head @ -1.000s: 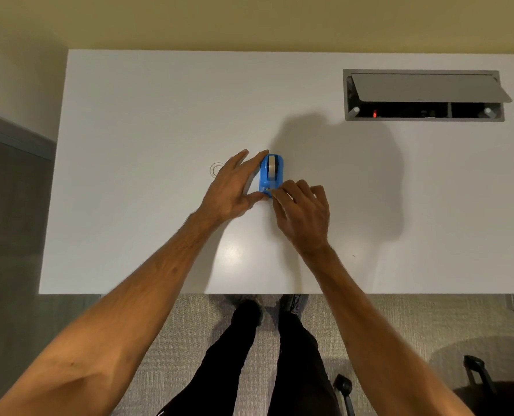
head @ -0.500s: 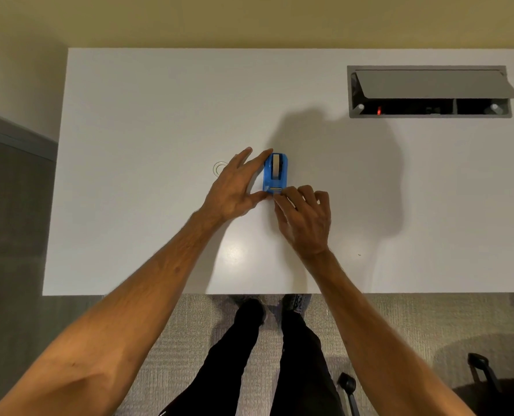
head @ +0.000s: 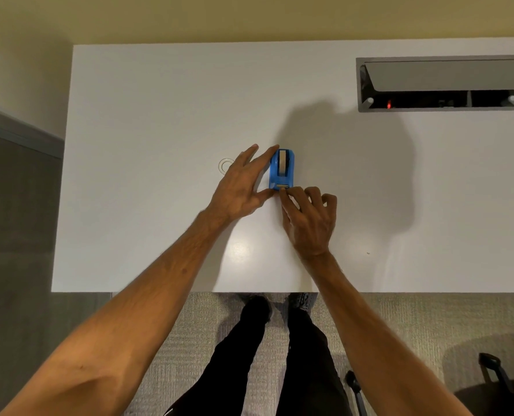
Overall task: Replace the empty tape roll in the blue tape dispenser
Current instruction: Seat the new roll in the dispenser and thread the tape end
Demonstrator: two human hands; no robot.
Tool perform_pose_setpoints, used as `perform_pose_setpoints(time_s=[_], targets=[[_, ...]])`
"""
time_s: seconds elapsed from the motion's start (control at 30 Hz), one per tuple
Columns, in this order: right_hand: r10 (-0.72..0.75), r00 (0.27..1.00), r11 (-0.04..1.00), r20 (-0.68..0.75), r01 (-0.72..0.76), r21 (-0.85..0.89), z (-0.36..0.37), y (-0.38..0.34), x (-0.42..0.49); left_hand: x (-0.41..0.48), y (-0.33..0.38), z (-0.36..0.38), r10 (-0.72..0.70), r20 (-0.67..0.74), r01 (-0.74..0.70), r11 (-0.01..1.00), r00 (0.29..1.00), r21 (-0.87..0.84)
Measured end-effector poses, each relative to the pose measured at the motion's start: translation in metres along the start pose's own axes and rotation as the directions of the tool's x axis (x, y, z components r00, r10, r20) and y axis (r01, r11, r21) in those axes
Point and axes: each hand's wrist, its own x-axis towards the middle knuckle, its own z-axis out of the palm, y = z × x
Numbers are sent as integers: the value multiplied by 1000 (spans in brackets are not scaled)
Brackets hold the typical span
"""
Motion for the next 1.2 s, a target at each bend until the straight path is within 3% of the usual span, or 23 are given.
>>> perform_pose_setpoints(time_s=[0.27, 0.67, 1.03, 1.2], targets=[[13, 998, 1000, 55, -11, -20, 1, -1, -12, 0, -4, 3, 36, -18, -36, 999, 999, 14], [35, 932, 999, 361, -18, -51, -32, -3, -3, -7, 11, -6, 15, 57, -22, 991, 998, 129], [15, 905, 1000, 426, -23, 16, -34, 1, 5, -17, 12, -16, 10, 144, -42, 974, 989, 222], [20, 923, 997, 384, -47, 60, -45, 5, 8, -31, 10, -17, 9, 129, -43, 963, 992, 267]])
